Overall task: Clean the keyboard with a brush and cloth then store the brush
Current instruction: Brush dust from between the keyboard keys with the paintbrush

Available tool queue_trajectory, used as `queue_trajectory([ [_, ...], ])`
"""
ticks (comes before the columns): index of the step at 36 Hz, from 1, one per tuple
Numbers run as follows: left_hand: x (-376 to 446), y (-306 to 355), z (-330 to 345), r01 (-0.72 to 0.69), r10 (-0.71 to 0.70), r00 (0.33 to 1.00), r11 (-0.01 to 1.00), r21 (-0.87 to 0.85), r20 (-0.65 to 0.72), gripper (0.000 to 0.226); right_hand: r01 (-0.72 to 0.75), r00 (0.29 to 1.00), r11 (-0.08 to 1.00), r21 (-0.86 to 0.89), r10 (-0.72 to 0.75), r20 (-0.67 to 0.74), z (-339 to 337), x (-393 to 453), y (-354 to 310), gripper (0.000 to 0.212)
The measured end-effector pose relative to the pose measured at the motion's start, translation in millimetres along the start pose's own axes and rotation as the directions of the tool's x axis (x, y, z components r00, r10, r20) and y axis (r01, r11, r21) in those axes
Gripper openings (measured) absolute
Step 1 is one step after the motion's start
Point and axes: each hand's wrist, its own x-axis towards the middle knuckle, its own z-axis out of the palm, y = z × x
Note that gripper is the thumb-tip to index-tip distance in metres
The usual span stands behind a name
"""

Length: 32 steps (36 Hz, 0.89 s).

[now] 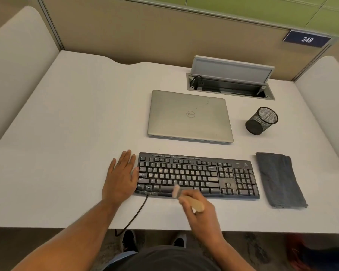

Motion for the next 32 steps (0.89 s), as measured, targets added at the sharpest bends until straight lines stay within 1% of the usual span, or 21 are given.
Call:
queue_trajectory([
  [2, 0, 0, 0, -0.002, 0.002, 1.000, 1.000, 0.007, 0.004, 0.068, -0.023, 0.989, 1.000, -0.012, 0.021, -0.145, -9, -1, 8, 0.011],
  [4, 0, 0, -1, -0.003, 0.003, 1.000, 1.000, 0.006, -0.003, 0.067, -0.051, 0.973, 0.998, -0.048, 0.039, -0.226, -15, -2, 16, 0.016],
  [6, 0, -1, 0, -0.003, 0.003, 1.000, 1.000, 0.005, -0.005, 0.067, -0.079, 0.966, 0.995, -0.055, 0.063, -0.251, -17, -3, 19, 0.022],
  [8, 0, -1, 0, -0.003, 0.003, 1.000, 1.000, 0.013, 0.002, 0.067, -0.093, 0.967, 0.995, -0.047, 0.079, -0.244, -12, -2, 17, 0.020],
  [12, 0, 0, 0, 0.002, -0.002, 1.000, 1.000, 0.015, 0.006, 0.067, -0.098, 0.974, 0.994, 0.049, 0.106, -0.198, 6, 1, 6, 0.012],
  [14, 0, 0, 0, 0.006, -0.006, 1.000, 1.000, 0.024, 0.015, 0.068, -0.085, 0.981, 0.992, 0.088, 0.099, -0.166, 14, 2, 1, 0.012],
  [17, 0, 0, 0, 0.009, -0.009, 1.000, 1.000, 0.027, 0.022, 0.069, -0.069, 0.994, 0.986, 0.149, 0.081, -0.077, 21, 4, -6, 0.018],
  [21, 0, 1, -1, 0.014, -0.015, 0.999, 1.000, 0.028, 0.028, 0.070, -0.078, 0.997, 0.956, 0.284, 0.069, 0.041, 24, 9, -12, 0.015],
  [24, 0, 2, -2, 0.015, -0.016, 0.999, 1.000, 0.022, 0.029, 0.071, -0.172, 0.979, 0.923, 0.345, 0.122, 0.160, 25, 12, -12, 0.013],
  [26, 0, 2, -2, 0.016, -0.016, 0.999, 1.000, 0.024, 0.030, 0.071, -0.230, 0.965, 0.894, 0.385, 0.159, 0.209, 21, 14, -13, 0.012],
  [27, 0, 2, -3, 0.017, -0.017, 0.999, 1.000, 0.023, 0.030, 0.071, -0.236, 0.965, 0.886, 0.398, 0.167, 0.202, 18, 14, -14, 0.014],
  [29, 0, 2, -3, 0.018, -0.018, 0.999, 1.000, 0.021, 0.032, 0.072, -0.214, 0.976, 0.896, 0.390, 0.184, 0.113, 11, 13, -15, 0.023],
  [30, 0, 2, -3, 0.017, -0.018, 0.999, 1.000, 0.025, 0.033, 0.072, -0.197, 0.980, 0.912, 0.359, 0.198, 0.034, 7, 13, -14, 0.025],
  [32, 0, 2, -3, 0.016, -0.016, 0.999, 1.000, 0.025, 0.035, 0.072, -0.183, 0.965, 0.946, 0.267, 0.224, -0.133, 2, 12, -10, 0.021],
])
